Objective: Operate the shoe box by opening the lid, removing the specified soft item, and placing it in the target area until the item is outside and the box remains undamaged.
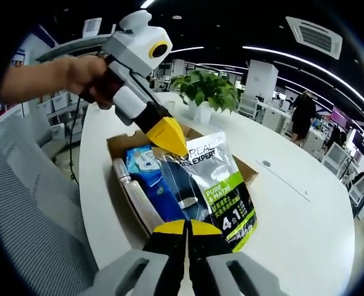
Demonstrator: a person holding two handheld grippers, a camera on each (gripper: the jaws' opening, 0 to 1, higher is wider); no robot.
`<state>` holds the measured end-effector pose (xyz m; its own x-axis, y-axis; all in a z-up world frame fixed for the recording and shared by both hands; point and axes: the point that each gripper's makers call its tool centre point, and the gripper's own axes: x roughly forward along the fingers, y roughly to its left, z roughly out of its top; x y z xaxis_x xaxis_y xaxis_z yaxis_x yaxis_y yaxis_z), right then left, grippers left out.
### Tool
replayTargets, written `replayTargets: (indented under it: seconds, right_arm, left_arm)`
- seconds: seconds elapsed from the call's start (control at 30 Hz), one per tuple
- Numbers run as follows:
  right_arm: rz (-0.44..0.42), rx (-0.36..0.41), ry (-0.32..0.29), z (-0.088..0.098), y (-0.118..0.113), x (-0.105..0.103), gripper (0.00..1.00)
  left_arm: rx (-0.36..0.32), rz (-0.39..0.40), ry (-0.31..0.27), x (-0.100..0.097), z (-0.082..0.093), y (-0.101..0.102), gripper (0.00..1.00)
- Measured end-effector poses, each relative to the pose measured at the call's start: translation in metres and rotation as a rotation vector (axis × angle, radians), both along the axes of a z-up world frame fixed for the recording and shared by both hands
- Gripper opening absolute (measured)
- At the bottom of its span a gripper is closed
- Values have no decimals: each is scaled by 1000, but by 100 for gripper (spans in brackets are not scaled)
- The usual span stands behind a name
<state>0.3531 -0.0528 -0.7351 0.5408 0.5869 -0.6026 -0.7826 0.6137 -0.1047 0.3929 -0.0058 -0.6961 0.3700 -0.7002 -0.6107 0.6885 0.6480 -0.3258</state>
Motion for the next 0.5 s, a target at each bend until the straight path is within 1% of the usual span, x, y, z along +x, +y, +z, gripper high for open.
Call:
replayTargets:
  seconds: [0.5]
  right_arm:
    - [-24,-33,17,-20,-30,6,0]
  left_arm:
    - [45,-27,8,7,-20,-30,0]
